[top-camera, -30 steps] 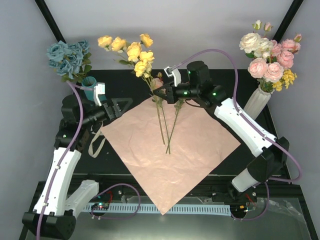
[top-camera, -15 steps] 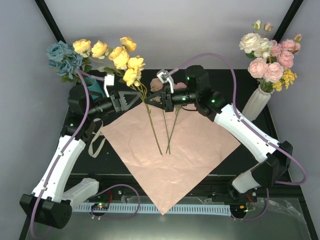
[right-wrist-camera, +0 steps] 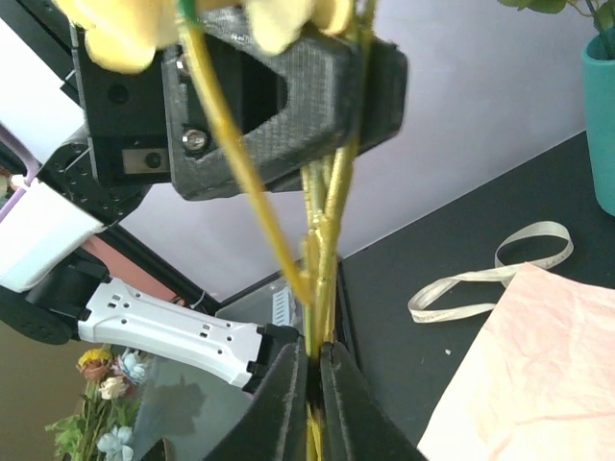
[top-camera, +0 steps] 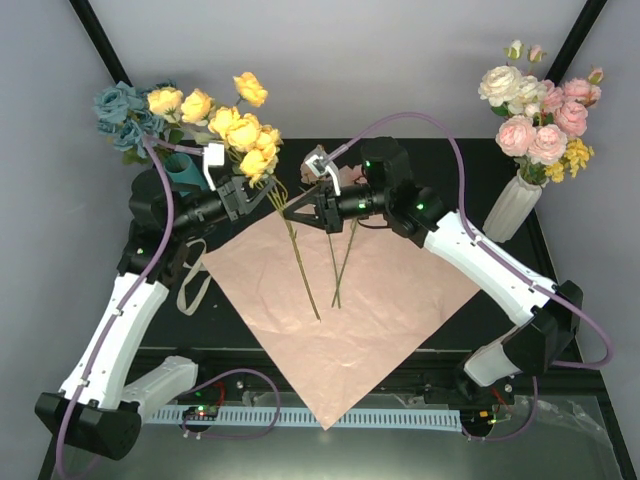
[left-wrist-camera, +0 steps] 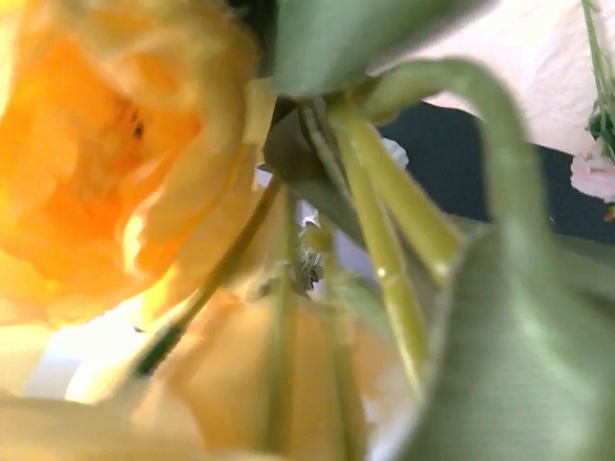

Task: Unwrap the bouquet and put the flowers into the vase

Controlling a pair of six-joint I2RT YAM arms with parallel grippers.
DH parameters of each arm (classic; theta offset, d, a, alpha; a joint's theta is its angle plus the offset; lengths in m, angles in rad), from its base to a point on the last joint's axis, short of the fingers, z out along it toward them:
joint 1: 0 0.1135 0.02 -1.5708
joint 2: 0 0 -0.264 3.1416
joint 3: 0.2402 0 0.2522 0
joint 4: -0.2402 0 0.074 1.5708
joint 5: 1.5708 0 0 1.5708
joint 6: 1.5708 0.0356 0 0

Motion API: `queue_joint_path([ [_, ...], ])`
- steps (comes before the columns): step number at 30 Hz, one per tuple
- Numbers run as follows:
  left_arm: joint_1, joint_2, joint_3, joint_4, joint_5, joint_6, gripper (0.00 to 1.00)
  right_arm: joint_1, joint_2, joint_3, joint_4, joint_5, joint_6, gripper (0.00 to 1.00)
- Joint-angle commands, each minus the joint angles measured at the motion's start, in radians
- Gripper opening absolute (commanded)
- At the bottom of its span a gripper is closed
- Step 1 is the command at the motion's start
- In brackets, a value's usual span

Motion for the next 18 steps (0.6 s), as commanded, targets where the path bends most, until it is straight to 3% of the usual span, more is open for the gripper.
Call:
queue_joint_path([
  [1,-0.008,-0.011,0.062,-0.026,-0.047,0.039,0.02,0.008,0.004,0.026,-0.03,-0.012,-0.036,0.2],
  [6,-0.008,-0.011,0.125,-0.142,-0.118,0.136,0.02,0.008,-0.001,0.033,-0.073,0.09,-0.048,0.95],
  [7,-0.008,-0.007,0.141,-0.17,-0.131,0.161,0.01,0.008,-0.007,0.027,-0.074,0.108,-0.051,1.0],
  [13,-0.006,0.018,0.256,-0.297,-0.295,0.298,0.02,0.009,-0.1,-0.061,-0.05,0.203,-0.09,1.0],
  [18,-0.003,0.057,0.388,-0.384,-0.473,0.41,0.02,0.008,-0.213,-0.213,-0.004,0.377,-0.135,1.0],
])
